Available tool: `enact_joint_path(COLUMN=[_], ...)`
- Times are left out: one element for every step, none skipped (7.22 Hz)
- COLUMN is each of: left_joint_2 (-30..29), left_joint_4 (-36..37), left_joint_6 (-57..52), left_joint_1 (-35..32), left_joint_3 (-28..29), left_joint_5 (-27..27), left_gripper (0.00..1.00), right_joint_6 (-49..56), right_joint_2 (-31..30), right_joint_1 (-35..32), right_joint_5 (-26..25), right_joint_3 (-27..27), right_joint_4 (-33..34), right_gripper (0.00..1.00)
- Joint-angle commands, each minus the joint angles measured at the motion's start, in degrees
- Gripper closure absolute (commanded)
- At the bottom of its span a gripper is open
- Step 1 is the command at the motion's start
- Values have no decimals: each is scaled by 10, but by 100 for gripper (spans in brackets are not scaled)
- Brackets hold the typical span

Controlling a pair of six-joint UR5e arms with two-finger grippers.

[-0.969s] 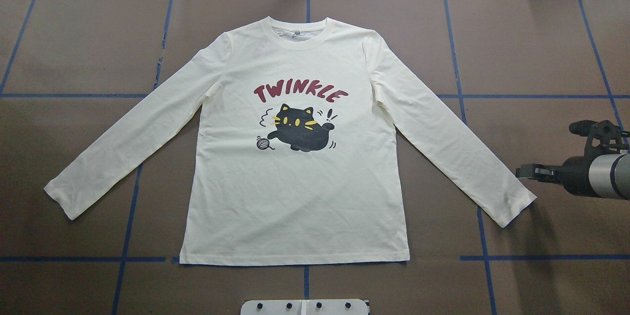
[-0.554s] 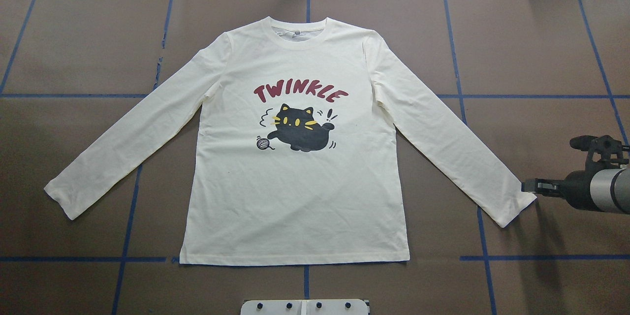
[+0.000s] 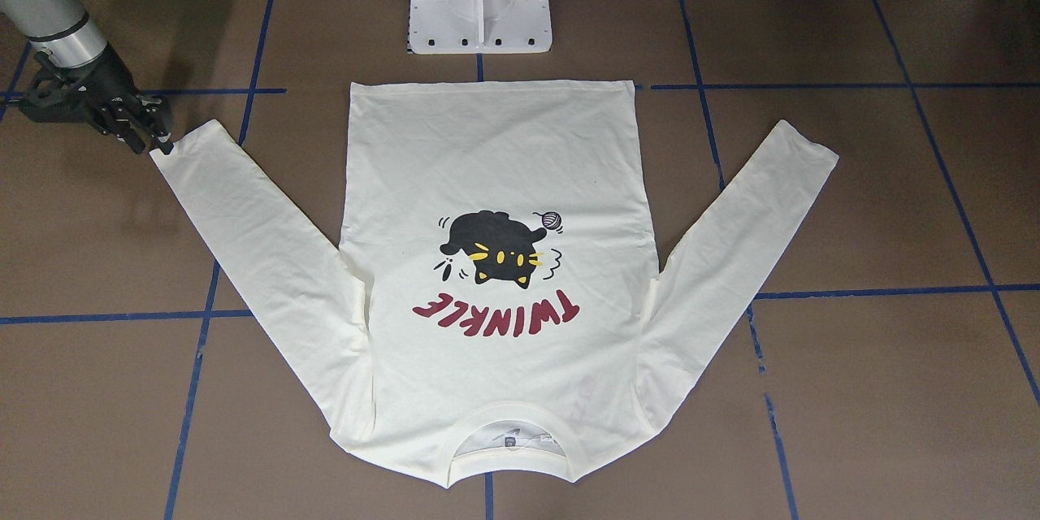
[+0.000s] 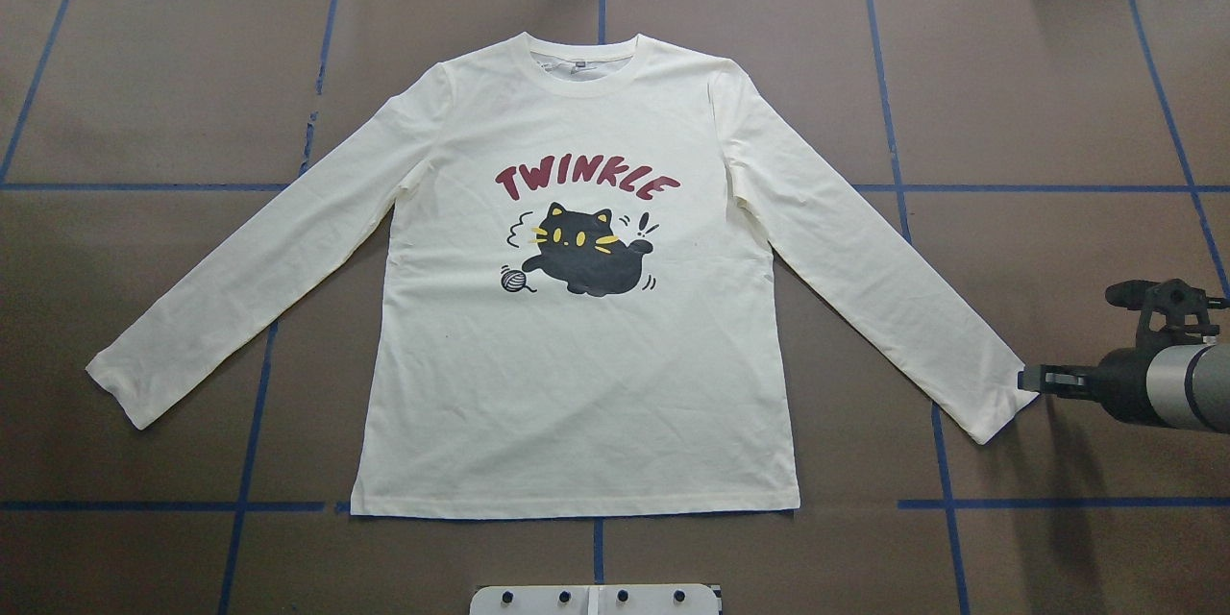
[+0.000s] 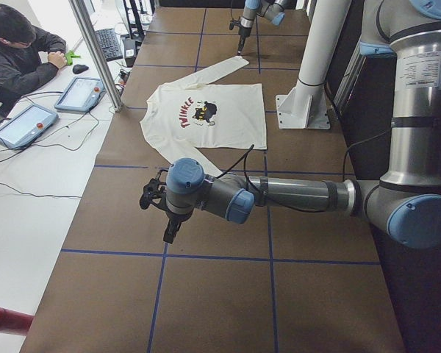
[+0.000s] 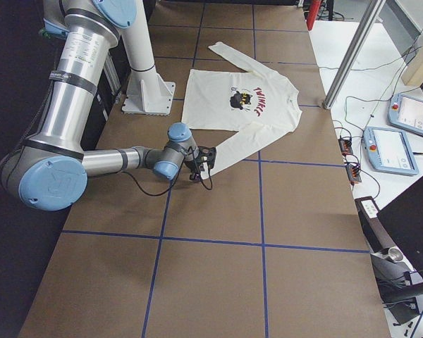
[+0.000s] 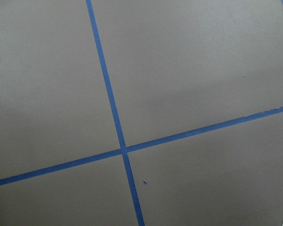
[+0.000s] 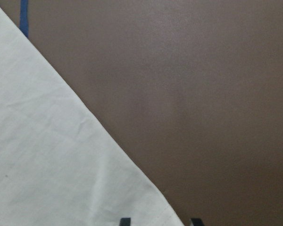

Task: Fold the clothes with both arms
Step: 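Lower the right gripper to the cuff of the sleeve nearest it and grasp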

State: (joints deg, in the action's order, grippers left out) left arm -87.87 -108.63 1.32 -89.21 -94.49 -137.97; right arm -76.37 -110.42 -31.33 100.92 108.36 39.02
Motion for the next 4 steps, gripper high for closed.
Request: enact_joint_path(left_joint_2=[1, 2, 2, 2], left_joint_4=[0, 0, 0, 0], left_joint_6=[0, 0, 0, 0], left_joint_1=[0, 0, 0, 0], left_joint_3=[-1, -2, -2, -1], left_joint_5=[0, 0, 1, 1], left_gripper=[0, 0, 0, 0], right_joint_6=[0, 0, 0, 0], right_joint_2=[1, 1, 1, 1], right_joint_1=[7, 7, 10, 10], right_joint_5=[-5, -6, -6, -6], right_joint_3=[-2, -4, -10, -10], right_joint_4=[0, 0, 0, 0], right_gripper=[50, 51, 51, 51])
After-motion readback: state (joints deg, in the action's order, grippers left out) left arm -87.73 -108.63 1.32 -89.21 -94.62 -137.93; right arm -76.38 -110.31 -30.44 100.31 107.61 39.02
